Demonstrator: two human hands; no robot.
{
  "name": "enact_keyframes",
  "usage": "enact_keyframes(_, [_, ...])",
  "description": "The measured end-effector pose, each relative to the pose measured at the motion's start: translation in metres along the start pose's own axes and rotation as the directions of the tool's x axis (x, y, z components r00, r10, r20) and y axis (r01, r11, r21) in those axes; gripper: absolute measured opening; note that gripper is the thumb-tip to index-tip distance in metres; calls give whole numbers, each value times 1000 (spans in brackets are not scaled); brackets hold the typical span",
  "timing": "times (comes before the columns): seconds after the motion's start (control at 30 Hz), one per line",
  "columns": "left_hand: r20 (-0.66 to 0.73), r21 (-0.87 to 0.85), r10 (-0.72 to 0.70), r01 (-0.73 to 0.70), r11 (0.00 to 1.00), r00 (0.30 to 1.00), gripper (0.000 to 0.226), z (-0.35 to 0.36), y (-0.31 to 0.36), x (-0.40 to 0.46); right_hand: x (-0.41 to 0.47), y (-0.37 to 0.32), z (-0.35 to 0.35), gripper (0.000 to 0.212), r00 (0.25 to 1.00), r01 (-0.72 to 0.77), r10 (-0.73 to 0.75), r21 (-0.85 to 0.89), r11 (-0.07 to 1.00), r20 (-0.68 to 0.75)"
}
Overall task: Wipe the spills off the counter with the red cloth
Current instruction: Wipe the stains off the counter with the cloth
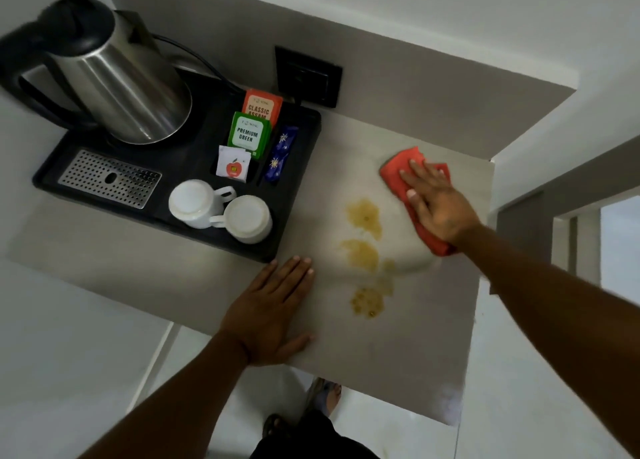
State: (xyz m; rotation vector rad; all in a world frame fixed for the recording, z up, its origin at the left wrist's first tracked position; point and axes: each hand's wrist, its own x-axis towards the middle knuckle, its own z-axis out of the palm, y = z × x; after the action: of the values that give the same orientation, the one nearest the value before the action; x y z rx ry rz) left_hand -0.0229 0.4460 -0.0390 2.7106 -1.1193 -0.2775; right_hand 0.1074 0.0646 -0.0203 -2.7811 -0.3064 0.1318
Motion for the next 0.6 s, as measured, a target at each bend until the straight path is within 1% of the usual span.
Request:
enact_keyframes(0.07, [4,-3,6,-6,1000,1000,97,1,-1,-1,21,-1,-2,58,998,-57,57,5,998,13])
enact_keyframes(0.17, [0,-15,-5,5,1000,1000,98,2,0,-2,54,-21,3,59,999,-35,36,-14,999,32])
enact_keyframes(0.3, [36,-23,-11,11,1000,999,98,-2,0,-1,67,-52,14,55,995,71,-69,-19,997,70])
enact_keyframes(0.4, [57,-22,-20,21,1000,998,97,-3,0,-1,34,-57,20,54,972,219,-215,-28,975,97])
enact_keyframes(0.47, [44,-15,-15,15,1000,999,98,-2,0,-1,11,-46,21,52,963,258,-255,-30,966,87])
enact_keyframes(0.5, [31,-14,-11,12,1000,999,99,0,0,-1,5,-38,18,51,970,233,-230,-24,972,80])
enact_keyframes(0.6, [9,-19,-10,10,1000,1000,98,4,0,-2,18,-21,6,53,996,74,-74,6,997,48])
